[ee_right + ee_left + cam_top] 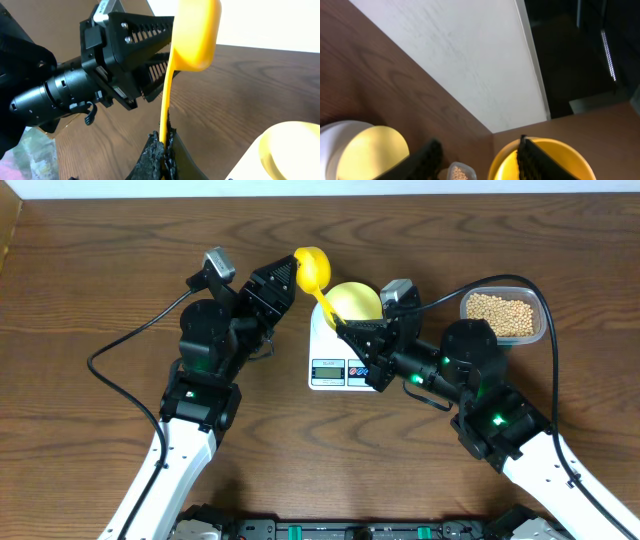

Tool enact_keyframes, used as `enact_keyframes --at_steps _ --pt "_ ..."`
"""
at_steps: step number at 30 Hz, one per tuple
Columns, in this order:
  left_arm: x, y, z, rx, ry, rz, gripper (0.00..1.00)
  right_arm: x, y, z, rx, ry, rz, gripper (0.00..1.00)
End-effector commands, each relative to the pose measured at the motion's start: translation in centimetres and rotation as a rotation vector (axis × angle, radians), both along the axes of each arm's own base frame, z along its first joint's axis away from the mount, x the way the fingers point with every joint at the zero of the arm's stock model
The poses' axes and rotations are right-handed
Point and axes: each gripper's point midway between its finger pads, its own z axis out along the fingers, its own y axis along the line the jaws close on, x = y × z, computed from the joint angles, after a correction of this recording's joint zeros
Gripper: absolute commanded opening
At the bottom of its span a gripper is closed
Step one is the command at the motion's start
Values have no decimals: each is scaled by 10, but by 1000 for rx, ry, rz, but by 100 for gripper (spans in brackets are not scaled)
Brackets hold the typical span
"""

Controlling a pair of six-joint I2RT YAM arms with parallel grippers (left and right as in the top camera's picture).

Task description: Scoop item into bowl and weigh 50g on scale

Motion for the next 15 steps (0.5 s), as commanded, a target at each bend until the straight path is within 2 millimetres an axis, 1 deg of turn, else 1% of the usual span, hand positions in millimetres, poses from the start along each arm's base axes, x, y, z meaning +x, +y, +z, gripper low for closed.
enact_keyframes --at_steps 1,5,10,15 --pt "-4 -5 7 -1 -18 -38 56 -8 6 16 8 -60 44 1" --pt "-9 -13 8 -3 -20 -94 57 -3 4 15 -11 -86 20 1" --pt "-16 -23 8 43 -54 -168 57 1 1 14 -20 -86 -3 1" --pt "-16 -23 9 59 -70 -177 56 -2 2 10 -30 -78 13 1"
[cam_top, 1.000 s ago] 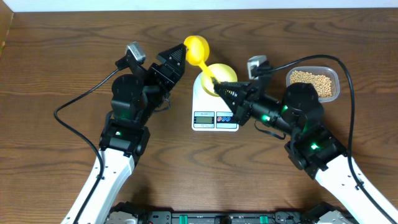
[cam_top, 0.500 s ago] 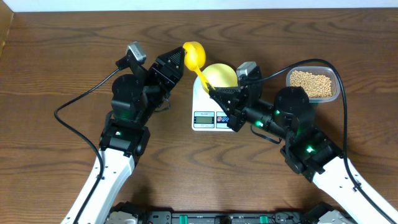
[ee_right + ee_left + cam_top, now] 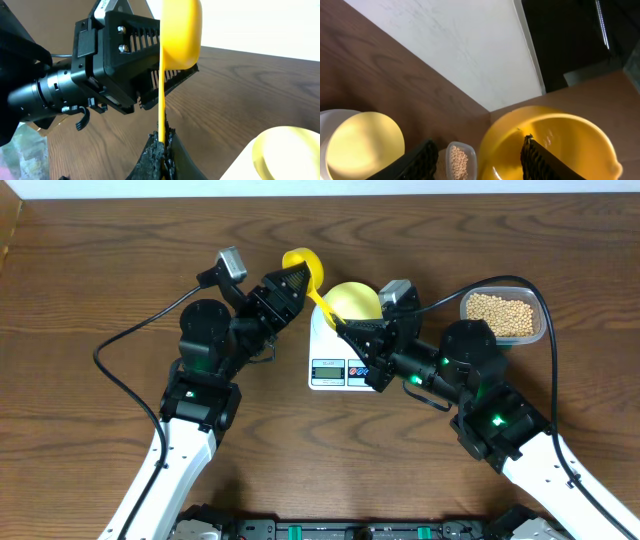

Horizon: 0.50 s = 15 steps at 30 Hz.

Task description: Scoop item into bowl and weigh 50g on scale

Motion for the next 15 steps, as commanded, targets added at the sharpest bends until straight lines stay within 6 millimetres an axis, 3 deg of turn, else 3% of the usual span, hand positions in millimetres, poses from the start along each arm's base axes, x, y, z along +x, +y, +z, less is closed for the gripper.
enact_keyframes --at_steps 1,7,15 --pt "-4 -4 8 20 -41 -37 54 -3 2 9 -10 -36 17 1" --pt "-3 -2 8 22 -41 -27 45 -3 0 2 -56 -50 13 1" --pt "1 7 8 22 -40 -1 36 2 -5 7 -62 -87 -22 2"
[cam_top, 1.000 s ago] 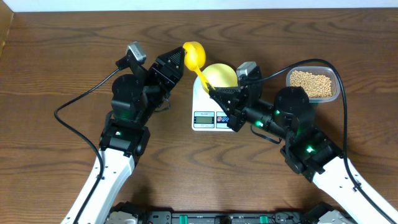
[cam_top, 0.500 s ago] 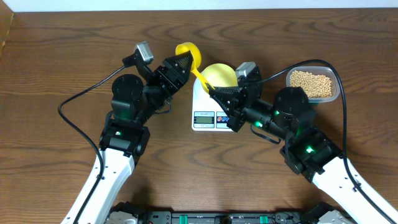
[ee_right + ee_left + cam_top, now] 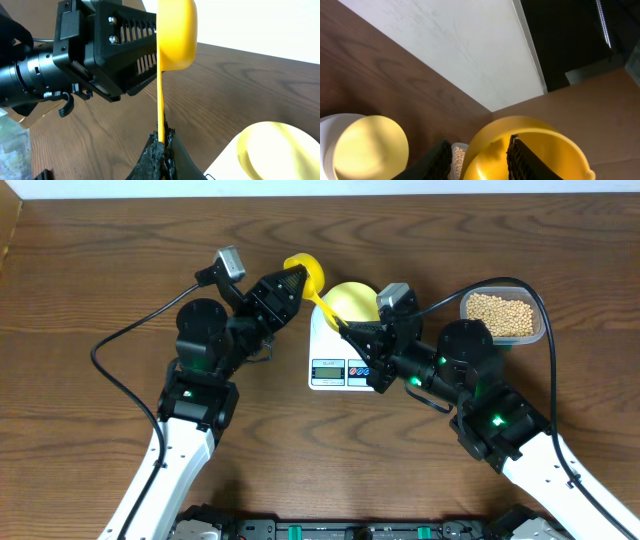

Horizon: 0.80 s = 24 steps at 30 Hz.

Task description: Scoop item into bowl and weigh 50g on scale

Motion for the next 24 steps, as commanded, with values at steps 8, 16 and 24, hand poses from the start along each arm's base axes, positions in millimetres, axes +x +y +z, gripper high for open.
enact_keyframes --at_steps 8,16,24 --pt "0 2 8 10 -30 1 33 -6 -5 28 19 -83 -3 1" --pt "2 5 8 24 -40 14 28 -9 -7 23 2 -63 -5 1" --pt "2 5 8 24 -39 14 22 -10 -8 18 -9 -46 -3 1"
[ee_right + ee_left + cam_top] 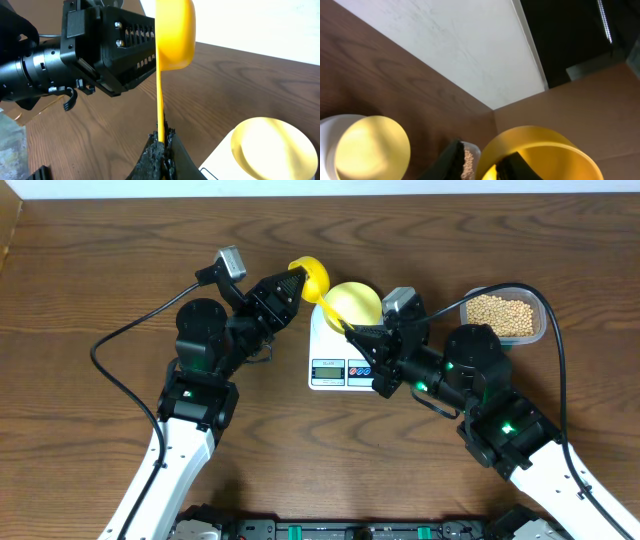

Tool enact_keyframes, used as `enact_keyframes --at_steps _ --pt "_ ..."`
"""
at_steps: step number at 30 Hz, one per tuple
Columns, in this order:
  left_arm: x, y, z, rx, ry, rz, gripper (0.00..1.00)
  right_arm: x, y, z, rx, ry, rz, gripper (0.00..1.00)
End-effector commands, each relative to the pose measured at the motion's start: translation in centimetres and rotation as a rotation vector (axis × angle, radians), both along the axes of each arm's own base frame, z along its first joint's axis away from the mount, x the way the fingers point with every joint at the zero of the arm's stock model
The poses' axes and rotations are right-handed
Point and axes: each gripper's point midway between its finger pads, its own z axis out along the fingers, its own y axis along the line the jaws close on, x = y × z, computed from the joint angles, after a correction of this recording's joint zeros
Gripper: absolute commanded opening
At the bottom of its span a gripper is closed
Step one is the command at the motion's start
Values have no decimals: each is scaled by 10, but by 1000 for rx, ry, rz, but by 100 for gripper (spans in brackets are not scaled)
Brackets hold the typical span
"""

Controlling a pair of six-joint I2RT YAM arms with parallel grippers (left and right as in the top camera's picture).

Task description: Scoop item into bowl and weigh 50g on scale

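Note:
A yellow scoop [312, 276] [175, 35] is held up beside the white scale [330, 346]. My right gripper [347, 330] [162, 137] is shut on its thin handle, cup upward. My left gripper [297, 281] [481, 162] meets the cup from the left, still open. One finger sits inside the cup [540, 145], the other outside its wall, with a small gap showing. An empty yellow bowl [355, 302] [372, 147] [270, 145] stands on the scale. No contents show in the scoop.
A clear tub of small tan beans [503, 314] [468, 155] stands at the back right, behind my right arm. Black cables trail from both arms across the brown wooden table [90, 290]. The scale's display [328, 369] faces the front edge.
My left gripper's fingers stand closer together around the scoop's cup wall. My right arm and the scoop have shifted slightly to the right. The bowl and scale have not moved.
My right gripper held the scoop by its handle throughout, cup raised left of the scale. My left gripper was first wide open beside the cup. Then it stood with the cup between its fingers, and the gap has narrowed at each moment since.

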Motion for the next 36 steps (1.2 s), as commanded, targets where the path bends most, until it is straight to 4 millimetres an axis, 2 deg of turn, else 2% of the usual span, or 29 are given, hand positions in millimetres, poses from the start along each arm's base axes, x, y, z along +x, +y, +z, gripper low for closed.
enact_keyframes --at_steps 1,5,8,13,14,16,18,19,22,28,32,36 --pt "2 5 8 5 -26 22 22 -2 1 16 15 -42 9 1" --pt "2 5 8 5 -26 22 19 -2 1 20 25 -55 8 1" --pt "2 5 8 4 -25 22 11 -4 3 20 29 -51 25 2" --pt "2 5 8 4 -26 22 8 -7 5 23 52 -36 40 11" --pt "2 5 8 4 -26 22 8 -6 5 24 61 -30 36 17" --pt "2 5 8 4 -26 22 7 -6 5 27 85 -18 30 17" --pt "2 5 8 4 -26 22 7 -5 5 30 96 -24 27 28" --pt "2 5 8 3 -26 22 8 -5 5 31 98 -28 27 39" --pt "2 4 8 3 -25 17 7 -3 2 34 102 -39 6 54" --pt "1 4 8 2 -25 16 7 2 -15 52 138 -73 -70 57" --pt "-1 1 9 -56 15 1 7 8 -30 62 184 -58 -123 55" --pt "-8 -8 9 -63 19 -64 7 5 -28 66 207 -54 -84 54"
